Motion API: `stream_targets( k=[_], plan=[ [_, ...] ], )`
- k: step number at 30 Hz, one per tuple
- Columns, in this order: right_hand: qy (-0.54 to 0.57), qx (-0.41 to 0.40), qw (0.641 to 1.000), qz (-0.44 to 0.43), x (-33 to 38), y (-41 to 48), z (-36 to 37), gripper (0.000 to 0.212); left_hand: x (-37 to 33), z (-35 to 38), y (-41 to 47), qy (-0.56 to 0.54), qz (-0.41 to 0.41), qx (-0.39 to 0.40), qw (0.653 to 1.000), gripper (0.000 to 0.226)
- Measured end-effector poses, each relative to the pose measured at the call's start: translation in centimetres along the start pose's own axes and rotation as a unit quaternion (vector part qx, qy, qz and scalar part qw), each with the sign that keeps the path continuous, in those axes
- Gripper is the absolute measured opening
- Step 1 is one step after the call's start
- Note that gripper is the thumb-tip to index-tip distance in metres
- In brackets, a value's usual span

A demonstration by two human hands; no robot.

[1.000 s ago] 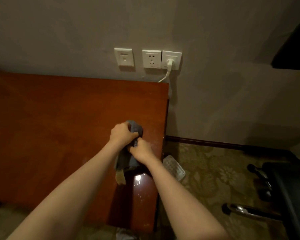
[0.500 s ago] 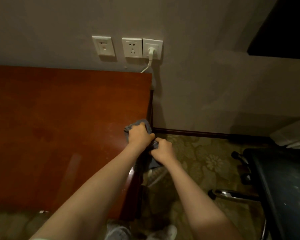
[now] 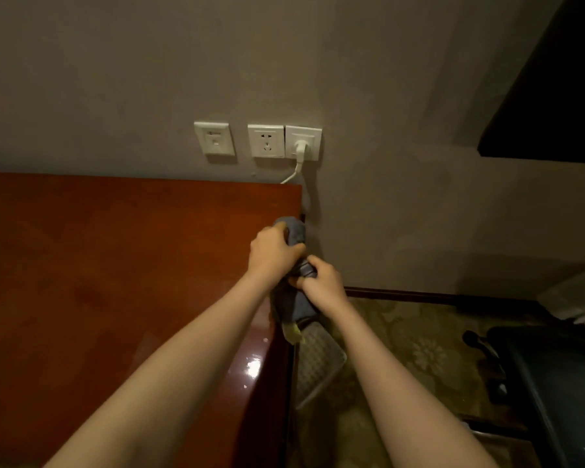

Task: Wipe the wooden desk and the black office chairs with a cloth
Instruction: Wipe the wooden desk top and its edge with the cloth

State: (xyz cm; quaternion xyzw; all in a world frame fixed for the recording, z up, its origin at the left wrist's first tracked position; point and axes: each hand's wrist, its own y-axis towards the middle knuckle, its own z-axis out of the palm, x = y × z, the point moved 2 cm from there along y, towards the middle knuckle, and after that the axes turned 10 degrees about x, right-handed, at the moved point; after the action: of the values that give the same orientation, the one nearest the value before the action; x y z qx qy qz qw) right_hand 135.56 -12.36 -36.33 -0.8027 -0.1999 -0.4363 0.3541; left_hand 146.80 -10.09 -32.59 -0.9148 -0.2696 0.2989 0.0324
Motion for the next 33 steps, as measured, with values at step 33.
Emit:
stream_targets(
  k=[33],
  plan=[
    [-0.490, -0.054, 0.866, -0.089, 4.4, 24.2, -4.8, 0.054, 7.6, -2.1, 19.6, 0.227, 0.169, 0.072, 0.956, 0.065]
  ],
)
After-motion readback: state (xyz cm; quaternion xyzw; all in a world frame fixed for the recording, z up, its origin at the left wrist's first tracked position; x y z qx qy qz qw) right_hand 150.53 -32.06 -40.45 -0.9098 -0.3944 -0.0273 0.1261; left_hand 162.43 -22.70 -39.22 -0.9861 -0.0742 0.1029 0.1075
